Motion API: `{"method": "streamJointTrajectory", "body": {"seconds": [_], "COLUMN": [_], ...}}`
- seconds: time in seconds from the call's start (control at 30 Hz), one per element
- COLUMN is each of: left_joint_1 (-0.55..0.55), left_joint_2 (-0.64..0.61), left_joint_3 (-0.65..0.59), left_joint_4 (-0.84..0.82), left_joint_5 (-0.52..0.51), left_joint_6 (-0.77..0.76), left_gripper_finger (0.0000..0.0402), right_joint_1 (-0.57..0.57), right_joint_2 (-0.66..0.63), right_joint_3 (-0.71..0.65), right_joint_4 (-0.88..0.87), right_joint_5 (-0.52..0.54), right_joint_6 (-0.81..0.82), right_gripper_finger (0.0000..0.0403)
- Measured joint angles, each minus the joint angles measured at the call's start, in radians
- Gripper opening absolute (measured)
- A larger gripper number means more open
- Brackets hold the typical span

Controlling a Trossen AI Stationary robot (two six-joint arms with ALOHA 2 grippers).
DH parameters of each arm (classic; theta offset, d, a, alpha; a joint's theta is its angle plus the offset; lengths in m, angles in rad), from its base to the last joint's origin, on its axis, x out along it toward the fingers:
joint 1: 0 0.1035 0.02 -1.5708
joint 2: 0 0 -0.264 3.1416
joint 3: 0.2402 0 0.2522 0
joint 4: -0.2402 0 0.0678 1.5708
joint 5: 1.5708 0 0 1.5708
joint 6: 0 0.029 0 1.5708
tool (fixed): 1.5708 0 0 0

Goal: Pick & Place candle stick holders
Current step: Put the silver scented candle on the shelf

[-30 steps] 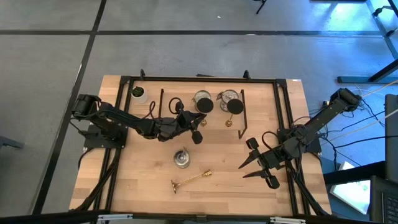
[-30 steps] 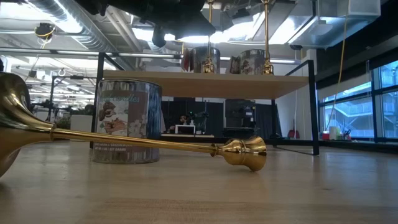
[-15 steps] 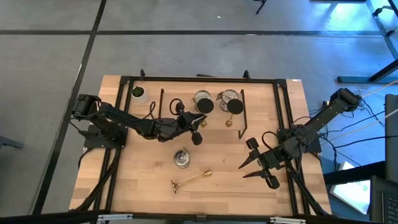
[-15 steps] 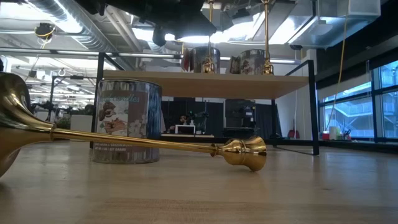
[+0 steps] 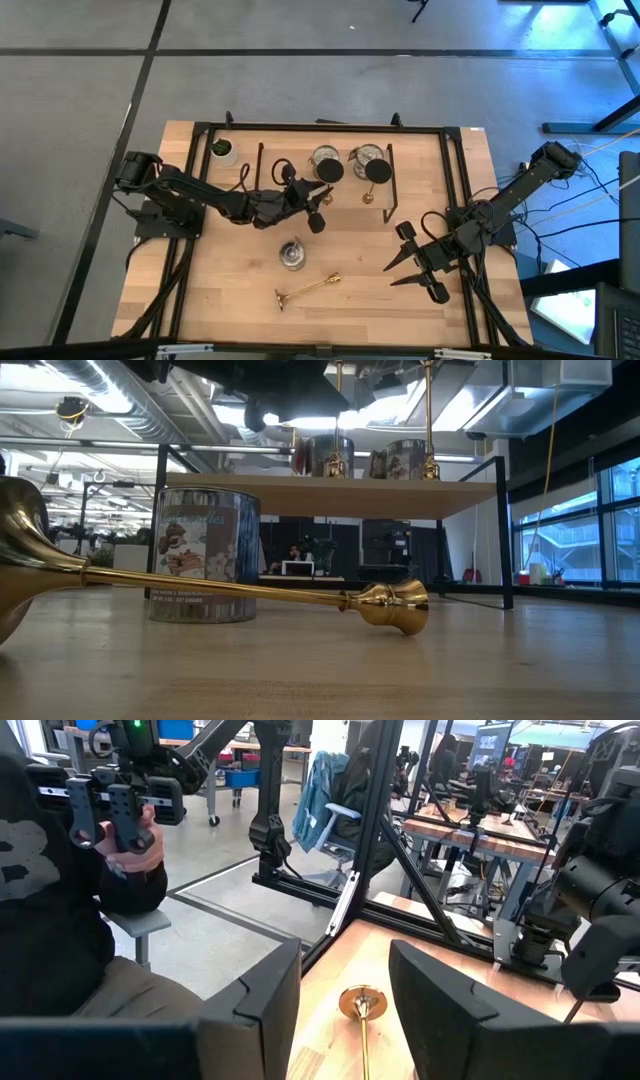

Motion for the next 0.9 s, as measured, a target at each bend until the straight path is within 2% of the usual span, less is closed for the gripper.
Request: {"method": "streamJointTrajectory", "body": {"seconds": [0.47, 0.67, 0.9], "left_joint_1": [-0.014, -0.029, -0.070], "left_joint_2": [-0.006, -0.024, -0.082], "left_joint_3": [0.000, 0.001, 0.001], "left_joint_4": [0.002, -0.006, -0.093], "left_joint_5": [-0.044, -0.069, -0.157], "left_joint_6": [0.021, 0.024, 0.025], "left_gripper_finger": [0.0132, 0.0137, 0.0137], "right_joint_1": [0.000, 0.000, 0.000], "right_joint_2": [0.000, 0.000, 0.000], "right_joint_3": [0.000, 0.000, 0.000], "right_joint_4": [-0.003, -0.006, -0.020], "right_joint_5": [0.000, 0.000, 0.019], "right_joint_6": [0.000, 0.001, 0.006], "right_gripper_finger": [0.0156, 0.0156, 0.0156]}}
